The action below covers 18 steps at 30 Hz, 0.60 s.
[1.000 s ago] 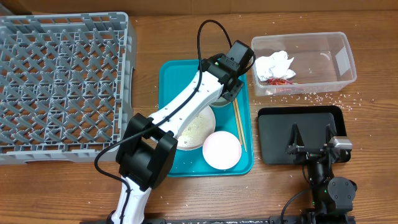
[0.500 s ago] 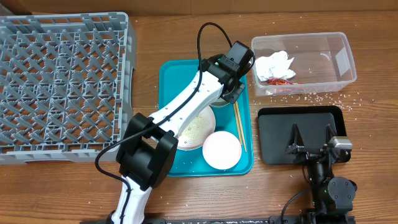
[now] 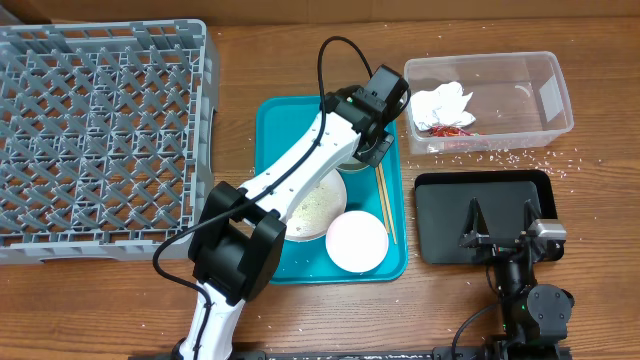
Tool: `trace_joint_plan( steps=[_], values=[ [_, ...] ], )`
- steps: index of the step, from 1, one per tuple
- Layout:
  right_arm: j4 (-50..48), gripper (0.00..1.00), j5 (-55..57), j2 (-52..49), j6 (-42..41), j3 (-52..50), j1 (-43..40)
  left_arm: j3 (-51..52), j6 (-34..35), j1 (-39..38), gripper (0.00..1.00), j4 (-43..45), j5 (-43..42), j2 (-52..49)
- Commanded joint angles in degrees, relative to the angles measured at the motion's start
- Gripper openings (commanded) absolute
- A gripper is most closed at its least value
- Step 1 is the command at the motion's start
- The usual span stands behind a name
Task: Sort waste into correct bins and load items into the dishwasher
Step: 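Move left gripper over white cup and grasp its rim, then carry cup with left gripper to dish rack, set it down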
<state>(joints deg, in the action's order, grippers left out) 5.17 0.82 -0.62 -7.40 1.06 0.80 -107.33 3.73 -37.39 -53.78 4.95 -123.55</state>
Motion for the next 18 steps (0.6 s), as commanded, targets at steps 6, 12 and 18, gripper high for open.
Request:
trace_joint_plan(
  steps=[6, 12, 18],
  values=[
    [-0.37, 1.00, -0.09, 0.44, 0.37, -0.61, 0.22, -18.45, 3.85, 6.03, 0.04, -7.41, -3.34, 3.98],
    [-0.37, 1.00, -0.09, 0.44, 0.37, -0.61, 0.22, -25.55, 3.17, 23.10, 0.04, -14.25, -22.67, 7.04],
    [-0.37, 1.00, -0.09, 0.44, 0.37, -0.61, 0.22, -24.74, -5.27, 43.74, 0.04, -16.48, -55.01, 4.90]
  ],
)
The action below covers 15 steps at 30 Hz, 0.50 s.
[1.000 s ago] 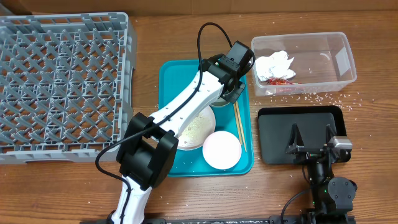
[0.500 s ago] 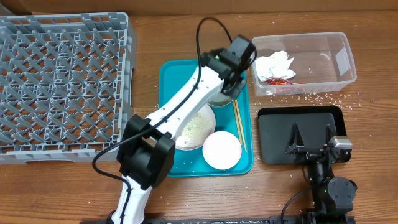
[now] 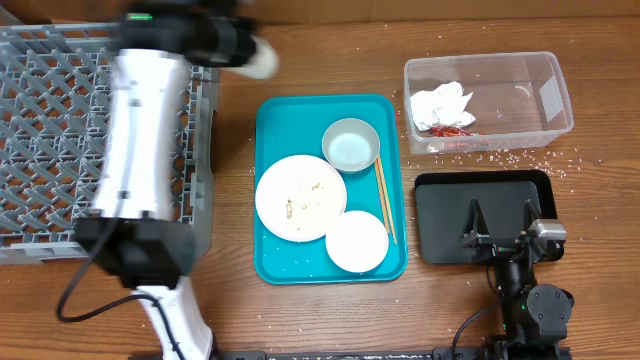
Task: Sort waste into correct bins and load items into the dishwasher
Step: 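Carry cup with left gripper to dish rack, set it down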
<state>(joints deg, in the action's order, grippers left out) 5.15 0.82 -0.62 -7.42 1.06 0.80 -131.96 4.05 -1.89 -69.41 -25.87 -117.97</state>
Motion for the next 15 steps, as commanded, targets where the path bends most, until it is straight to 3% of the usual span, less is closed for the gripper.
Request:
trace_joint_plan(
  steps=[1, 7, 9, 15],
  values=[
    [-0.35, 1.00, -0.09, 0.44, 0.39, -0.61, 0.22, 0.02, -6.45, 10.73, 0.04, -1.05, -28.17, -1.42],
    [-0.35, 1.00, -0.09, 0.44, 0.39, -0.61, 0.22, 0.04, -9.62, 25.59, 0.04, -2.58, -46.05, -8.79],
    [-0.35, 1.00, -0.09, 0.44, 0.39, -0.61, 0.22, 0.04, -13.09, 29.97, 0.04, -2.58, -55.71, -11.89],
    [-0.35, 1.00, -0.09, 0.44, 0.39, -0.61, 0.22, 0.20, -14.23, 36.50, 0.04, -2.84, -61.66, -19.17]
  ],
)
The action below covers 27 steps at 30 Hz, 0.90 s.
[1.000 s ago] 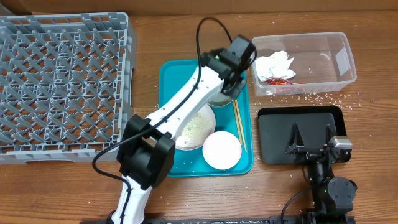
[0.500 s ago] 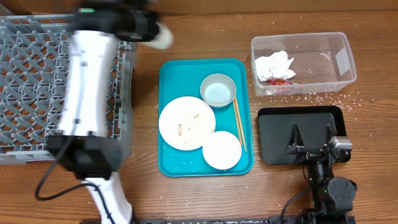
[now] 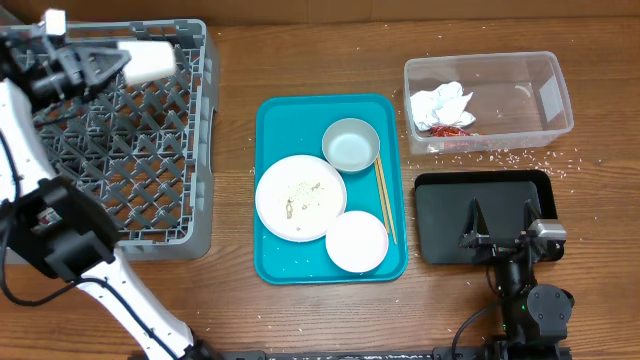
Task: Sort waste into correct bins and load items into the dishwasher
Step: 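Carry cup with left gripper to dish rack, set it down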
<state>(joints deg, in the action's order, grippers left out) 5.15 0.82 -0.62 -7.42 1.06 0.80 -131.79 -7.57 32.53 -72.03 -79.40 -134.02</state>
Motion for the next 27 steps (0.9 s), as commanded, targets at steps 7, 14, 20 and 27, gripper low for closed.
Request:
trace_joint_plan(
  steps=[7, 14, 20, 27],
  values=[
    [-0.33, 1.00, -0.09, 0.44, 0.39, -0.61, 0.22, 0.09, -2.08, 5.90, 0.04, -1.46, -11.19, -8.76],
    [-0.35, 1.00, -0.09, 0.44, 0.39, -0.61, 0.22, 0.11, -1.99, 7.06, 0.04, -0.13, -10.60, -10.60],
    [-0.35, 1.00, -0.09, 0.44, 0.39, -0.61, 0.22, 0.13, 1.16, 7.69, 0.04, 1.84, -3.52, -12.04],
    [-0.35, 1.00, -0.09, 0.44, 0.39, -0.61, 0.22, 0.17, 2.82, 7.02, 0.04, 5.88, -11.21, -15.98]
  ],
)
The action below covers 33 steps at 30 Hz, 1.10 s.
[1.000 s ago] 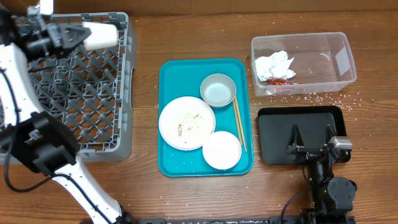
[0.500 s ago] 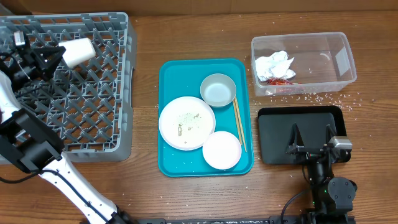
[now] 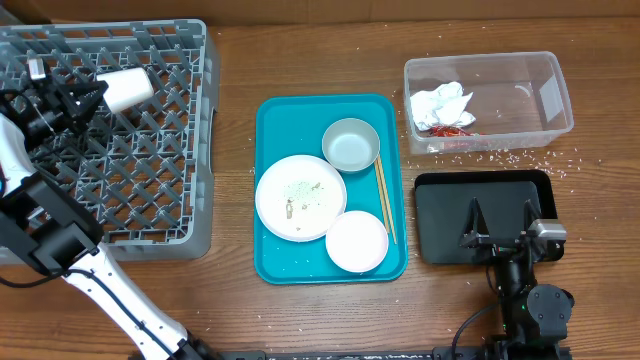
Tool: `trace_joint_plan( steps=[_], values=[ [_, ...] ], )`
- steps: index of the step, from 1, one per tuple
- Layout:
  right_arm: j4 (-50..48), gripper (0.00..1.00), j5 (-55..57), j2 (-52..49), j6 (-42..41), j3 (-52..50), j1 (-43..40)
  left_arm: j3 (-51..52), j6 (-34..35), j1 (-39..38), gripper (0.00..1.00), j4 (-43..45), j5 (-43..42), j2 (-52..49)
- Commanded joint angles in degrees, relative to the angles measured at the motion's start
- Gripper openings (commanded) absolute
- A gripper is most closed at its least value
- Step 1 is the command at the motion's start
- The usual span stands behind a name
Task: Sort waste into correct bins and load items into the dishwasher
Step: 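Carry cup with left gripper to dish rack, set it down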
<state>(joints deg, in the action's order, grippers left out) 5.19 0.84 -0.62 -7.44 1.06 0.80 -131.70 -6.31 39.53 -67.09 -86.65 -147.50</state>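
Observation:
The grey dish rack (image 3: 150, 180) fills the left of the overhead view. A white cup (image 3: 127, 88) lies on its side low over the rack's far part, and my left gripper (image 3: 97, 97) is shut on its left end. The teal tray (image 3: 275, 115) in the middle carries a crumb-flecked white plate (image 3: 300, 197), a pale blue bowl (image 3: 351, 145), a white bowl (image 3: 356, 241) and a pair of chopsticks (image 3: 385, 202). My right gripper (image 3: 500, 222) stands open over the black tray (image 3: 480, 190), with nothing between its fingers.
A clear plastic bin (image 3: 545, 95) at the far right holds crumpled white paper (image 3: 440, 103) and red scraps. Rice grains are scattered on the wood around the bin. The right arm's base sits at the near right edge.
My left gripper has moved with the white cup from higher over the rack's far edge to lower and a little left, close to the grid. The right arm has not moved.
My left gripper was at the pale blue bowl on the teal tray. Then it was over the rack's far right corner with a white cup in it. Later it held the cup over the rack's far edge, and now low over the grid.

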Motion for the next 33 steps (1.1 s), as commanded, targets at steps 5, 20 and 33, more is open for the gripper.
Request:
trace_joint_plan(
  steps=[5, 20, 33],
  values=[
    [-0.39, 1.00, -0.13, 0.44, 0.42, -0.61, 0.22, 0.07, 0.72, -0.68, 0.04, 1.66, -3.98, -2.71],
    [-0.39, 1.00, -0.11, 0.44, 0.42, -0.61, 0.22, -3.08, 1.18, -3.10, 0.04, 3.61, -4.00, -2.60],
    [-0.39, 1.00, -0.11, 0.44, 0.42, -0.61, 0.22, -3.02, 6.73, -4.33, 0.04, 11.37, 5.35, -3.04]
  ],
)
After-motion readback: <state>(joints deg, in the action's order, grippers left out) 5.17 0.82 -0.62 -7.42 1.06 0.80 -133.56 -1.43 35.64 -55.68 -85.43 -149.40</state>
